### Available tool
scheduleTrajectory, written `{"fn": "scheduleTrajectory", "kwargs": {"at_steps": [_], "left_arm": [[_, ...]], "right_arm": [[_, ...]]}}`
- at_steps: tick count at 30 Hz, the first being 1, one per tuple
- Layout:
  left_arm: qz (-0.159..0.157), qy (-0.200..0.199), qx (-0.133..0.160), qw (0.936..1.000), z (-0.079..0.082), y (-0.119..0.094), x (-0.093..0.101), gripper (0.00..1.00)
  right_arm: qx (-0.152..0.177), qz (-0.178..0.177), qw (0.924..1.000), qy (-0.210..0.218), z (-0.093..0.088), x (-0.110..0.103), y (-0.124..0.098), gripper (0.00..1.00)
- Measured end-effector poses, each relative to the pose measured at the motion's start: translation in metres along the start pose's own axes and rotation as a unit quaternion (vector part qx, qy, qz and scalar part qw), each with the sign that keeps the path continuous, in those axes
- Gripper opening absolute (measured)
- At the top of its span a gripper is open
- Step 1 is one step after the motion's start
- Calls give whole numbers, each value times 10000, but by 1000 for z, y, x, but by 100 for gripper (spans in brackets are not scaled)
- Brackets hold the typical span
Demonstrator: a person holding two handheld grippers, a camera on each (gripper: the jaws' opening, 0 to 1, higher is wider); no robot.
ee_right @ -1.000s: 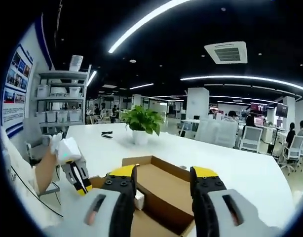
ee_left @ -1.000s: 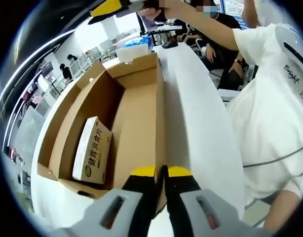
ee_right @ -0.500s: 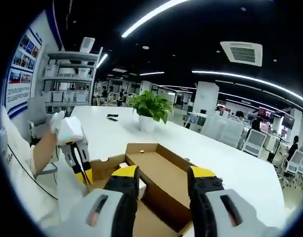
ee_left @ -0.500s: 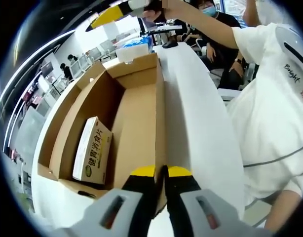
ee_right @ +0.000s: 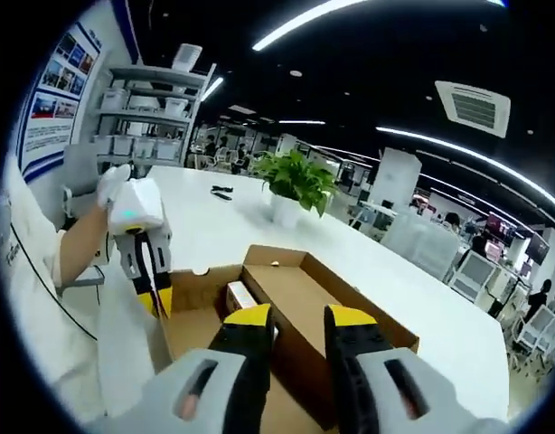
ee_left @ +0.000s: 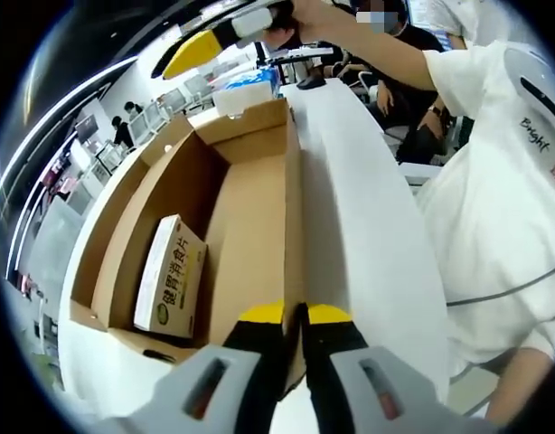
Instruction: Operate the shoe box by opening the lid, removing the specified soft item, and placing it in the target area until the item is outside and the box remains undamaged.
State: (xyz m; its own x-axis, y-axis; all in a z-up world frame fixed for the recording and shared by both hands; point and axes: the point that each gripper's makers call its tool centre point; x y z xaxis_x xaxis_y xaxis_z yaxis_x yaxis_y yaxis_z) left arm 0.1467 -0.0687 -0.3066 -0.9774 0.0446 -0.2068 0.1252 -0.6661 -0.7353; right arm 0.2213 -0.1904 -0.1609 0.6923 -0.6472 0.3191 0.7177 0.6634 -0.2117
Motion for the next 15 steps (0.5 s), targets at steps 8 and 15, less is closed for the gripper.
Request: {"fn": "scheduleTrajectory", "kwargs": {"at_steps": [8, 15], "left_arm": [[10, 22, 11, 10000, 0, 0, 0, 5], [16, 31, 2, 10000, 0, 1, 0, 5]], "right_arm": [[-382, 152, 9981, -466, -15, -18, 17, 28], [-383, 407, 9981, -251, -30, -30, 42, 27]]}}
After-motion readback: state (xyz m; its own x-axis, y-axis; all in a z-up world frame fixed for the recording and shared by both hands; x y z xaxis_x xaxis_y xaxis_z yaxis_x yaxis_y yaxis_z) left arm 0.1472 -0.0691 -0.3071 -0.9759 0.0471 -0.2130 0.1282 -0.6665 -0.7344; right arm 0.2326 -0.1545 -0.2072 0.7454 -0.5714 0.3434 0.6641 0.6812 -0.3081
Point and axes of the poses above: the point that each gripper's makers call its tool centre point, and the gripper's own axes: y roughly forward along the fingers, x roughly to its right, z roughly out of its top, and after that the axes turned 5 degrees about x, right-handed
